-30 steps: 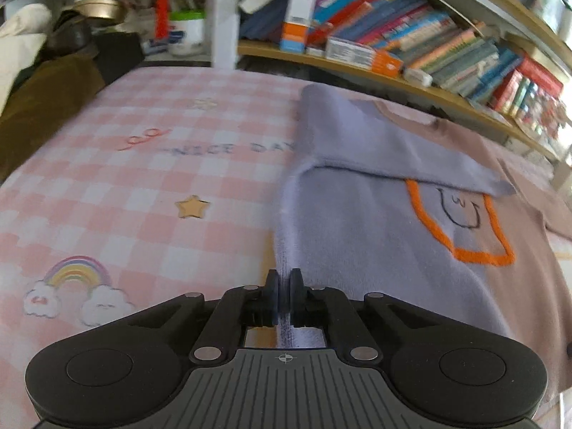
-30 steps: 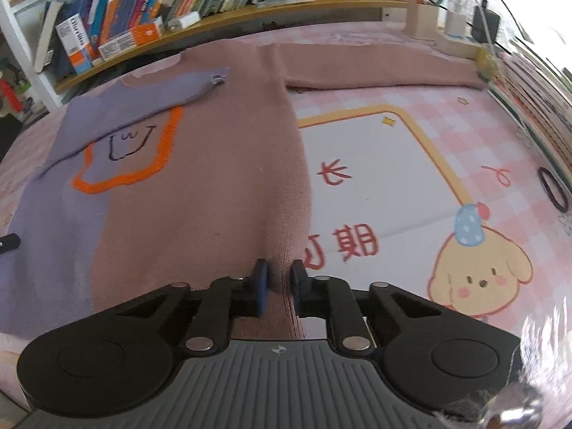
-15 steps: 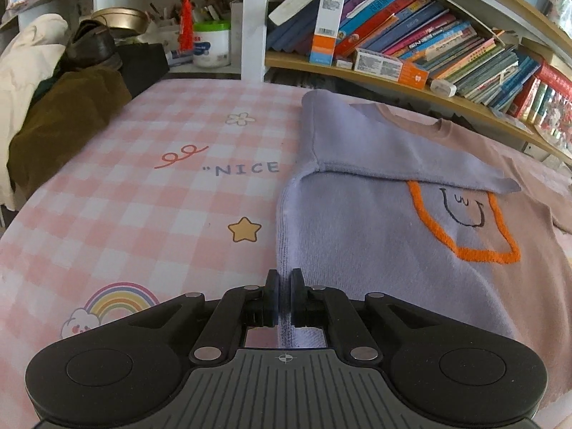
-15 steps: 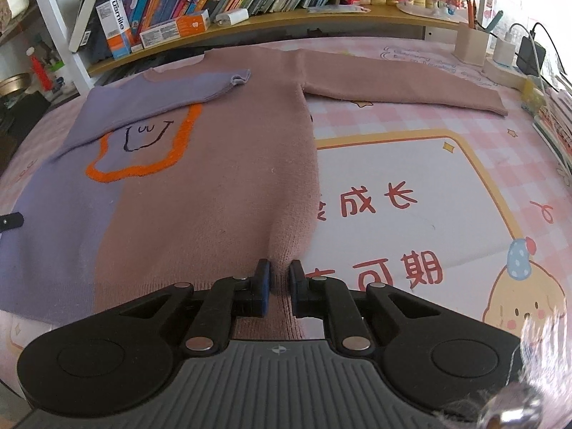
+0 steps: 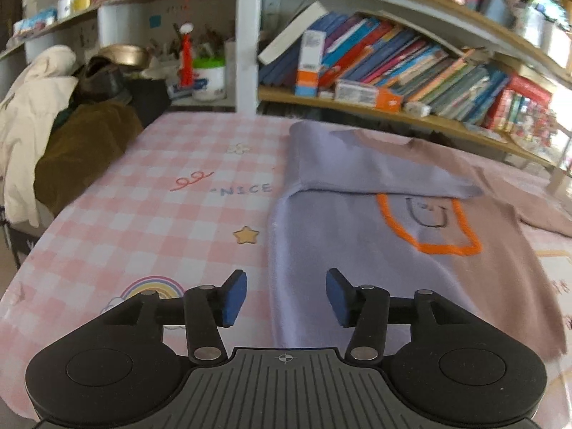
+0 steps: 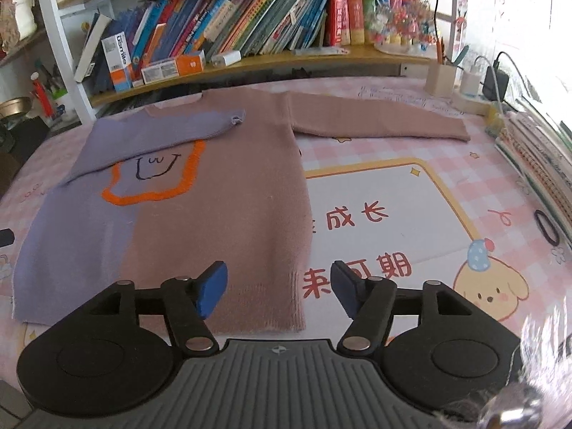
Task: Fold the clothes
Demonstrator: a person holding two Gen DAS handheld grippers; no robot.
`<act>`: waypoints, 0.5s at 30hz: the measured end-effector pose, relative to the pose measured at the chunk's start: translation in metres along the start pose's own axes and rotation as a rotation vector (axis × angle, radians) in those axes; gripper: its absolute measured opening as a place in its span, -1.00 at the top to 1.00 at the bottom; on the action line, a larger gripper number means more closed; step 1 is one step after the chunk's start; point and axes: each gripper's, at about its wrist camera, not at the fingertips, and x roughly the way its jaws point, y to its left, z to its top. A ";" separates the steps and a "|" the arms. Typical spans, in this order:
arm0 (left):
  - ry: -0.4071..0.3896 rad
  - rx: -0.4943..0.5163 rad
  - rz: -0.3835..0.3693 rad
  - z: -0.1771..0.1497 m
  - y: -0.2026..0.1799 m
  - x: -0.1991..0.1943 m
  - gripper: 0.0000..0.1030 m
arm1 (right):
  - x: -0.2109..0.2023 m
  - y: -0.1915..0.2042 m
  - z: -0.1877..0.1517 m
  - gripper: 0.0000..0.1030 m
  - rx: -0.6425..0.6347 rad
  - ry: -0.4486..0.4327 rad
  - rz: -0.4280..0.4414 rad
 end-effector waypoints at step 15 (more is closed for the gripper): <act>-0.011 0.150 -0.164 -0.023 -0.037 -0.026 -0.80 | -0.042 0.003 -0.032 -0.88 0.042 -0.062 -0.191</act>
